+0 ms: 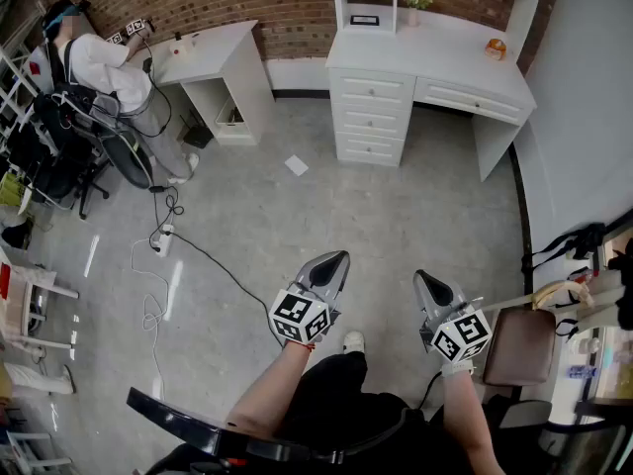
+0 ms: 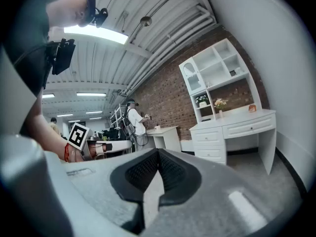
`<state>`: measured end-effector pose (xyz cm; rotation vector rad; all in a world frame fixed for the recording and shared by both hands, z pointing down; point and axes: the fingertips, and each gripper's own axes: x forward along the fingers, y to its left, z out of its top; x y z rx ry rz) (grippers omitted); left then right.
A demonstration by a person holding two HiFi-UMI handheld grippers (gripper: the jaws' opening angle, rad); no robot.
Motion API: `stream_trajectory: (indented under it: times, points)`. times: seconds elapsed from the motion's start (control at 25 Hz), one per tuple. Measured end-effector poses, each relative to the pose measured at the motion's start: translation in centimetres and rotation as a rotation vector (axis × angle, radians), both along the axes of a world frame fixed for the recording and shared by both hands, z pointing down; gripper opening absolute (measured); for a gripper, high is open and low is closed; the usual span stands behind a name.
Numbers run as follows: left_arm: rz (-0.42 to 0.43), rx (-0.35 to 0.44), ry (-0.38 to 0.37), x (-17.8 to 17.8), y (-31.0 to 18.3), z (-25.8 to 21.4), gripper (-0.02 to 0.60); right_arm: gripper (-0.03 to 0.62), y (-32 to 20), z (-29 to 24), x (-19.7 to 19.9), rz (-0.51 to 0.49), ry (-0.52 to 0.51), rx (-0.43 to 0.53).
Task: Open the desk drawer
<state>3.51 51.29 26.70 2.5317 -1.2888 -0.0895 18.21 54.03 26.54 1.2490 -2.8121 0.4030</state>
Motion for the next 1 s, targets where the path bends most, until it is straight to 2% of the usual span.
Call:
stream_trajectory:
  times: [0.28, 0.6, 0.84, 1.0]
  points:
    - [-0.014, 0.027, -0.014, -0.9, -4.9, -0.1, 0.003, 0.002, -5.5, 0.4, -0.5, 0.007, 0.022, 0.011]
    - [-0.002, 0.059, -0.016, -0.6, -8.0, -0.7, 0.003, 0.002, -9.1, 0.3, -0.5, 0.023, 0.022, 0.029]
    - [0.010, 0.042, -0.009, 0.4, -10.4, 0.0, 0.003, 0.002, -11.5, 1.4, 0.4, 0.043, 0.009, -0.004]
    - [0.002, 0.029, -0.019, 0.6, -12.8, 1.0, 0.003, 0.002, -14.9, 2.4, 0.9, 0.051, -0.008, -0.018]
